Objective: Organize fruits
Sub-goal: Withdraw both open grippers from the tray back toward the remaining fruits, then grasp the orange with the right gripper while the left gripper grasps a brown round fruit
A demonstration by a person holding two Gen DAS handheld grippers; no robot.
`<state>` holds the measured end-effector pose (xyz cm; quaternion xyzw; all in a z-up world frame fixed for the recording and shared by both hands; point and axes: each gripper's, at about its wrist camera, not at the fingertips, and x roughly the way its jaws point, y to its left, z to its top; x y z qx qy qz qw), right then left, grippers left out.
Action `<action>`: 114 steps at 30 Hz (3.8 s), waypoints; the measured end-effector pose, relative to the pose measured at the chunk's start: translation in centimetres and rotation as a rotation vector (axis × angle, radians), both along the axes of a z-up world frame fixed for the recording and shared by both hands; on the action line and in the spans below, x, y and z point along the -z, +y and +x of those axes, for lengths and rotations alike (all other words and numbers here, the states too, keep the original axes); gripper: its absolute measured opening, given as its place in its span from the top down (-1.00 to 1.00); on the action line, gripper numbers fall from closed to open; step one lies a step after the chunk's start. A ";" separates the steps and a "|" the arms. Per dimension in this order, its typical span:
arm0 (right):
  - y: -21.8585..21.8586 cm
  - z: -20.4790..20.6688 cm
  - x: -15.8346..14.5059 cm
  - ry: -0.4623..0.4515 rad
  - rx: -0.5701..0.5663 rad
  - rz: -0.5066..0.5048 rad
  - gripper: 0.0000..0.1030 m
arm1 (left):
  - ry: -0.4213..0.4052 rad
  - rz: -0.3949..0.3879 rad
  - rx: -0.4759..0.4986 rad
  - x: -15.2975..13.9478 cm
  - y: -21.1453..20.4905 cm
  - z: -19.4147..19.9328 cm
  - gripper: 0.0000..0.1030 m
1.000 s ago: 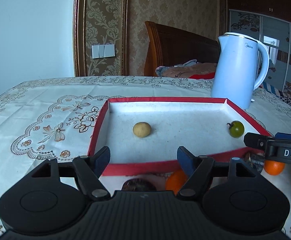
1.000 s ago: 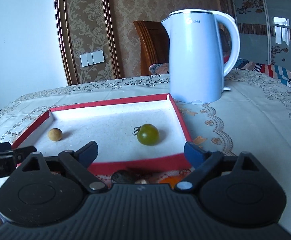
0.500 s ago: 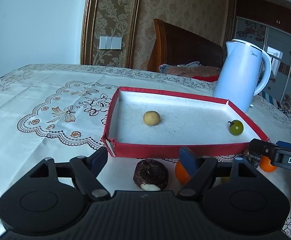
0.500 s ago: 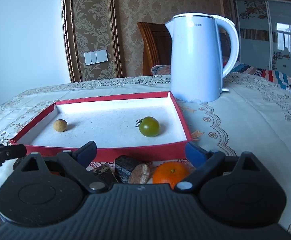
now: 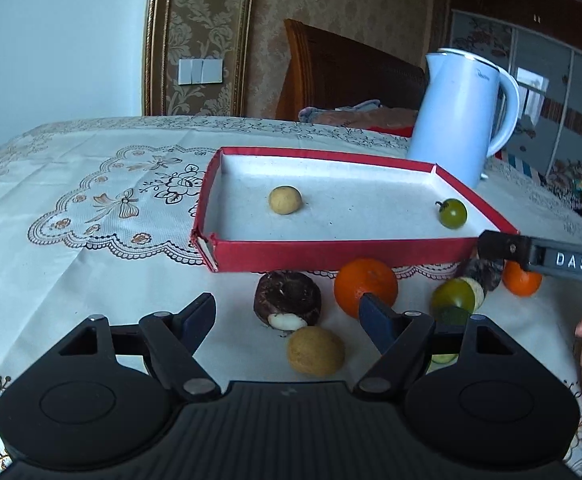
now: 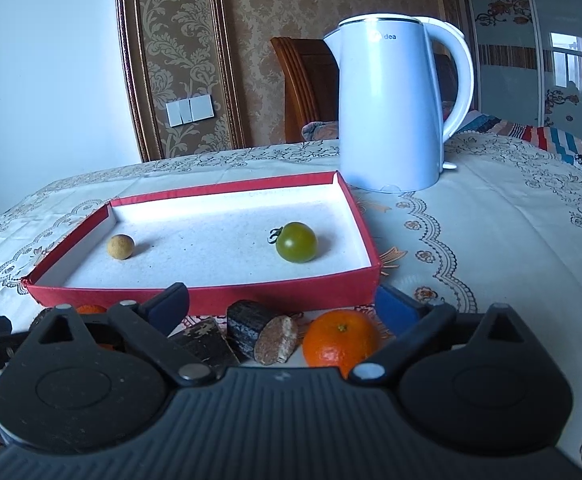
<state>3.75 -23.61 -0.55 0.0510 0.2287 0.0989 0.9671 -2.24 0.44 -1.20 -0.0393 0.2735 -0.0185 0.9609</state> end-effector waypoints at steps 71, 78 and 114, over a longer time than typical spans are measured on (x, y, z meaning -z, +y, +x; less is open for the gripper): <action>-2.1 0.9 1.3 0.151 -0.018 -0.172 -0.17 | 0.086 0.019 0.005 0.9 -0.4 1.3 -0.74; -1.9 0.9 1.4 0.144 -0.049 -0.171 0.12 | 0.049 0.017 0.040 0.6 -0.6 0.7 -0.74; -1.5 1.1 1.3 0.139 -0.029 -0.172 0.22 | 0.066 0.015 0.048 0.8 -0.4 0.6 0.16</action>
